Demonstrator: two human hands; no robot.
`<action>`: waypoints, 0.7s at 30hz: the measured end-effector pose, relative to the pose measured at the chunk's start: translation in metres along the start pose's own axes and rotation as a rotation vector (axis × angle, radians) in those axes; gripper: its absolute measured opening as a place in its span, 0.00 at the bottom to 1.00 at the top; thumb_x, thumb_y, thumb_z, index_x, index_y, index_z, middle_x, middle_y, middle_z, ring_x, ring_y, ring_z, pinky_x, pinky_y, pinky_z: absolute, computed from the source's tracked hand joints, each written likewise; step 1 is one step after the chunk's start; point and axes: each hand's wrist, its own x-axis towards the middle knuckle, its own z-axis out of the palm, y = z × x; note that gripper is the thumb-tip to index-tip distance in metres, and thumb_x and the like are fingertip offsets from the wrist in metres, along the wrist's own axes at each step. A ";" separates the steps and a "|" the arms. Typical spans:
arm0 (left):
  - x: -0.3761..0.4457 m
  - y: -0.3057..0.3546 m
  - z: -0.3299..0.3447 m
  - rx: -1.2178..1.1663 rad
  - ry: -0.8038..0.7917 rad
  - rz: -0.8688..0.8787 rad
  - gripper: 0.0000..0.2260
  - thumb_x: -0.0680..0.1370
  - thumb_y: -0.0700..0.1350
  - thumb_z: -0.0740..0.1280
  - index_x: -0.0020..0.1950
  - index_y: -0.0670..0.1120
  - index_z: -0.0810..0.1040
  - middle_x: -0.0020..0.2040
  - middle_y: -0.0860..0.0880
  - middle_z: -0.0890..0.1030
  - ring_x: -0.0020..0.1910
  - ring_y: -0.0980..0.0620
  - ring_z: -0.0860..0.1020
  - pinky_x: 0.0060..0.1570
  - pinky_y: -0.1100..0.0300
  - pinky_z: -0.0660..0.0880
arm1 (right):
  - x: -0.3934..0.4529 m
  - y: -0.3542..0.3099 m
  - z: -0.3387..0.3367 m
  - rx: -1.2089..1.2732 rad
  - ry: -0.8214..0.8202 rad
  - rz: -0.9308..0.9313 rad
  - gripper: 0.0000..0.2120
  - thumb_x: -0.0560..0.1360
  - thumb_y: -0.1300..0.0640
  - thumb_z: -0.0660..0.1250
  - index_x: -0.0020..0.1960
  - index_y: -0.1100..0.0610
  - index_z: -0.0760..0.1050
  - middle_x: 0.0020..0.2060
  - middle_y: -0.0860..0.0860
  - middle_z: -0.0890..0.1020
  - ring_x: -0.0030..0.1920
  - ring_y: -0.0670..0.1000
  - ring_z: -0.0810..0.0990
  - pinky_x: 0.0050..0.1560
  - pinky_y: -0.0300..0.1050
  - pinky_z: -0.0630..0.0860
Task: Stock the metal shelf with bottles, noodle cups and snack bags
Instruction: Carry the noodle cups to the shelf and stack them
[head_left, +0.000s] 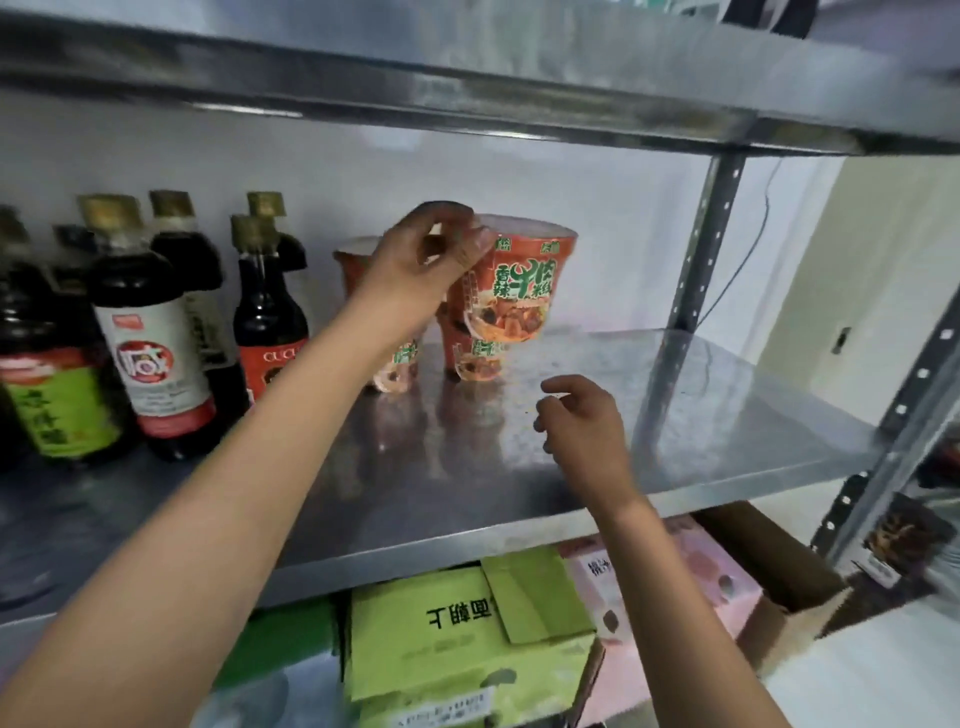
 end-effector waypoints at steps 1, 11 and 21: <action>0.013 0.000 0.002 0.045 0.038 -0.005 0.14 0.78 0.52 0.68 0.61 0.48 0.76 0.57 0.46 0.81 0.52 0.54 0.80 0.53 0.52 0.80 | 0.012 0.000 0.001 -0.041 -0.050 0.010 0.10 0.73 0.57 0.64 0.53 0.53 0.78 0.35 0.52 0.82 0.32 0.50 0.77 0.37 0.45 0.72; 0.121 -0.024 0.025 0.066 0.126 -0.140 0.21 0.81 0.56 0.62 0.70 0.49 0.68 0.63 0.48 0.77 0.55 0.55 0.80 0.41 0.58 0.81 | 0.065 0.032 -0.001 -0.438 -0.298 -0.127 0.10 0.73 0.53 0.62 0.41 0.57 0.79 0.39 0.55 0.84 0.43 0.57 0.82 0.45 0.49 0.79; 0.152 -0.051 0.037 0.097 0.096 -0.234 0.27 0.80 0.58 0.62 0.77 0.53 0.59 0.75 0.46 0.67 0.63 0.49 0.74 0.62 0.48 0.75 | 0.066 0.036 0.001 -0.487 -0.329 -0.182 0.10 0.75 0.52 0.61 0.46 0.55 0.79 0.44 0.53 0.83 0.47 0.57 0.80 0.47 0.49 0.78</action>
